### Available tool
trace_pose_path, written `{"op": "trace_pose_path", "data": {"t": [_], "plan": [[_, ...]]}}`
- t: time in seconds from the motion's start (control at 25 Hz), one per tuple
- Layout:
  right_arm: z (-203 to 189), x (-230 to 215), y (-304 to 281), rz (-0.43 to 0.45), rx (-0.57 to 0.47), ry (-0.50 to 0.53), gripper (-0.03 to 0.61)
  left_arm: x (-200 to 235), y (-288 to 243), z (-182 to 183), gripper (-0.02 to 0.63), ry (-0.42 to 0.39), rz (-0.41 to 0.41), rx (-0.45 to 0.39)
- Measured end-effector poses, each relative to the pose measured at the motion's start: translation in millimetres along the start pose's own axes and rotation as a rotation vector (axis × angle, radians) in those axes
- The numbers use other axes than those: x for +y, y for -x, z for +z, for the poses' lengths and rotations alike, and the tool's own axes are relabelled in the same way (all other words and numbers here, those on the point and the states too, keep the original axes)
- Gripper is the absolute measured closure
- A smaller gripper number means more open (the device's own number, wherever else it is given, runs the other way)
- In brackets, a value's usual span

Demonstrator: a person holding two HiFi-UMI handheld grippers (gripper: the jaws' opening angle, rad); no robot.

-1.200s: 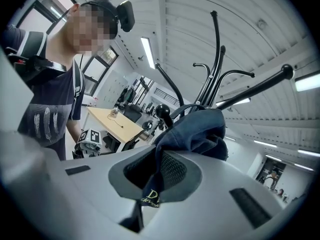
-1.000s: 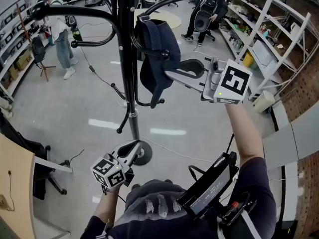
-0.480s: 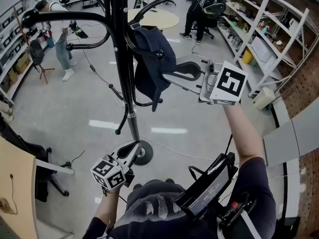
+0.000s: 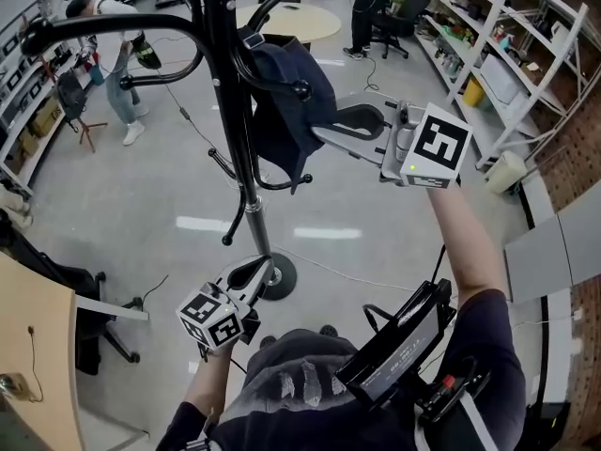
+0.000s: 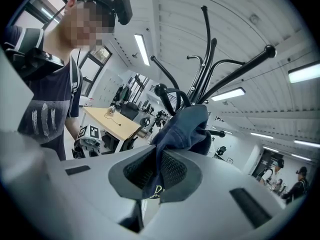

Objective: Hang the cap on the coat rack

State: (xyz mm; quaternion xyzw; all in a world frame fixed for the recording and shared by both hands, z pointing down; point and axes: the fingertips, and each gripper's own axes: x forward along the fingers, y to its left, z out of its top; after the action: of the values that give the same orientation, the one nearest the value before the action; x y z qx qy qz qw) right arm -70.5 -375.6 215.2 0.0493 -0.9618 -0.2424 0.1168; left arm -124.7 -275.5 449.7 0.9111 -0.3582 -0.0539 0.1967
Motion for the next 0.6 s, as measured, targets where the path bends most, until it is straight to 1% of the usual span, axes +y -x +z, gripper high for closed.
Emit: {"op": "trace_pose_path", "data": {"t": [0.16, 0.36, 0.52, 0.6], "plan": [[-3, 2, 0, -0.002, -0.001, -0.017, 0.564, -2, 3, 0, 0.607, 0.001, 0.0, 0.013], [-4, -7, -3, -0.016, -0.011, -0.049, 0.563, 3, 3, 12, 0.607, -0.013, 0.01, 0.002], [-2, -5, -4, -0.014, 0.007, -0.035, 0.565, 3, 2, 13, 0.607, -0.019, 0.017, -0.002], [-3, -5, -3, -0.018, 0.007, -0.046, 0.563, 2, 1, 12, 0.607, -0.019, 0.013, 0.005]]}}
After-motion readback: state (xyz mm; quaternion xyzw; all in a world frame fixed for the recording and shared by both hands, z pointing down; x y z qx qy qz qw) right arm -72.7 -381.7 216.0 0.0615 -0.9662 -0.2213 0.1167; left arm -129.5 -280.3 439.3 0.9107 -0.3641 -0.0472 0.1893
